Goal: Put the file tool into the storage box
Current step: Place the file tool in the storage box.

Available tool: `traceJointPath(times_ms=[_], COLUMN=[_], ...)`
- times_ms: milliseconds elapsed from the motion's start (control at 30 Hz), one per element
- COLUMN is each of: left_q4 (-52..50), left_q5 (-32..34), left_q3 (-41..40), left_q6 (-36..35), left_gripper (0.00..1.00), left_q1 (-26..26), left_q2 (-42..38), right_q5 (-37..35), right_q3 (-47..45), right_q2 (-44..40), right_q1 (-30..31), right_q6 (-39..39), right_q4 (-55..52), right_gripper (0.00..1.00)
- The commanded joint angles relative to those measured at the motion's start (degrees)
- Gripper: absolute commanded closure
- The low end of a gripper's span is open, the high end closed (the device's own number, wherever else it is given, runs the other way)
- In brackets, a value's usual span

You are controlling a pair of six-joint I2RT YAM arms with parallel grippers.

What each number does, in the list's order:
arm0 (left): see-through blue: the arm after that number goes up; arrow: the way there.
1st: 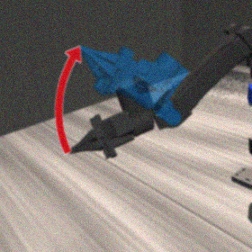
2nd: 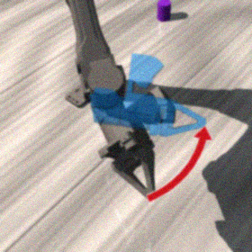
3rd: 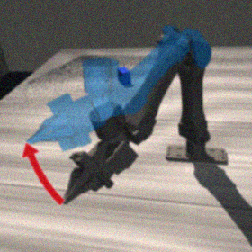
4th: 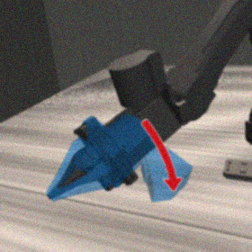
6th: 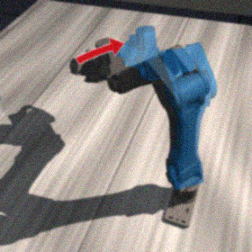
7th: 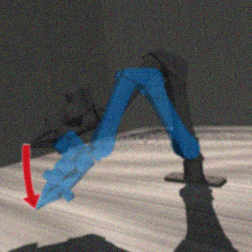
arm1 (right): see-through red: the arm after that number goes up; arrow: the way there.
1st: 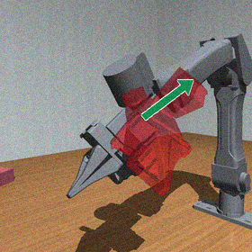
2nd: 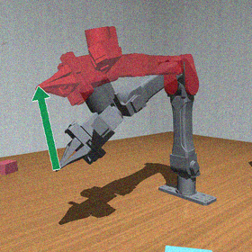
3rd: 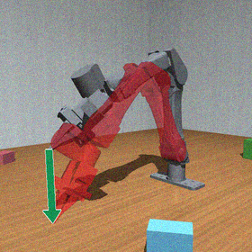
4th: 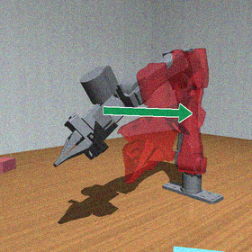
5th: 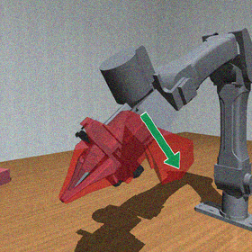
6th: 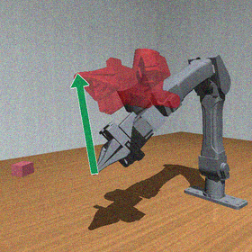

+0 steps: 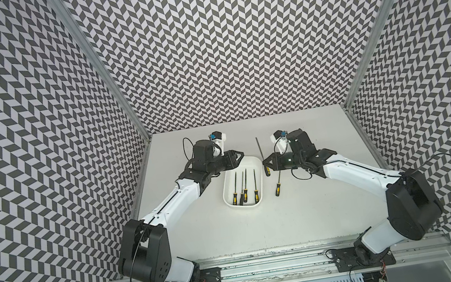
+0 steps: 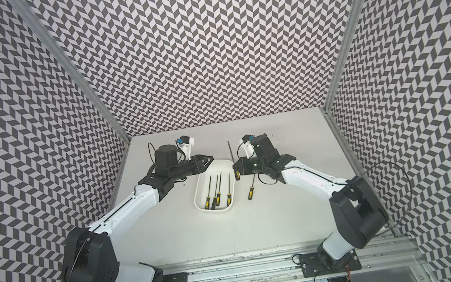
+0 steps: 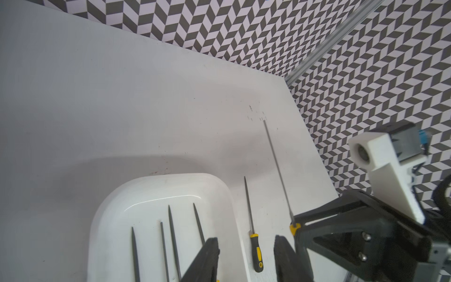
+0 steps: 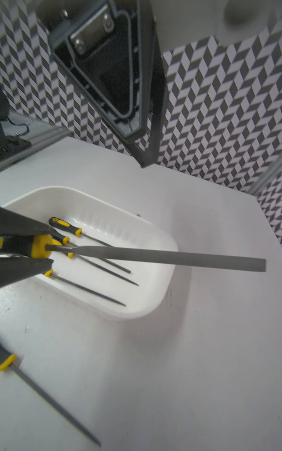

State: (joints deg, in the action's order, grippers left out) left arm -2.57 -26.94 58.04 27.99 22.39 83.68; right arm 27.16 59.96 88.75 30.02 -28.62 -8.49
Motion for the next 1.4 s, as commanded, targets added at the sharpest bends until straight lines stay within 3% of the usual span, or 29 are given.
traceJointPath(times_ms=[0, 500, 533, 700, 767, 800, 900, 967, 1367], left_q4=[2.98, 2.85, 3.07, 4.53, 4.71, 4.47, 1.60, -1.48, -3.64], left_q5=[-2.37, -1.36, -1.43, -2.81, -2.68, -2.53, 0.09, 2.82, 5.49], left_q3=[-0.29, -0.47, -0.42, -0.47, -0.71, -0.68, -0.43, 0.13, -1.02], left_q6=[1.02, 0.97, 0.86, 1.04, 1.02, 0.70, -1.15, -3.37, -4.50], left_gripper=[0.57, 0.57, 0.59, 1.00, 1.00, 1.00, 1.00, 1.00, 1.00], left_q1=[0.23, 1.29, 1.27, 1.34, 1.39, 1.42, 1.27, 1.31, 6.16], left_q2=[-0.51, 1.68, 1.72, 1.68, 1.54, 1.36, 0.79, 0.74, 7.31], right_q5=[9.55, 12.22, 12.35, 11.79, 11.36, 10.87, 6.49, 3.14, 0.49], right_q3=[0.14, 8.46, 8.48, 8.68, 8.68, 8.77, 9.10, 8.74, 6.97], right_q2=[1.75, 6.23, 6.18, 6.18, 6.00, 5.90, 4.94, 3.80, 3.18], right_q1=[1.18, 4.87, 4.95, 5.14, 5.14, 5.16, 5.14, 5.03, 1.33], right_q6=[0.38, 1.51, 1.34, 1.17, 1.11, 1.03, 1.47, 1.86, 2.41], right_q4=[5.15, 4.10, 4.19, 4.14, 4.08, 3.86, 1.42, 0.48, -1.95], right_gripper=[1.00, 1.00, 1.00, 1.00, 1.00, 0.98, 0.69, 0.59, 0.58])
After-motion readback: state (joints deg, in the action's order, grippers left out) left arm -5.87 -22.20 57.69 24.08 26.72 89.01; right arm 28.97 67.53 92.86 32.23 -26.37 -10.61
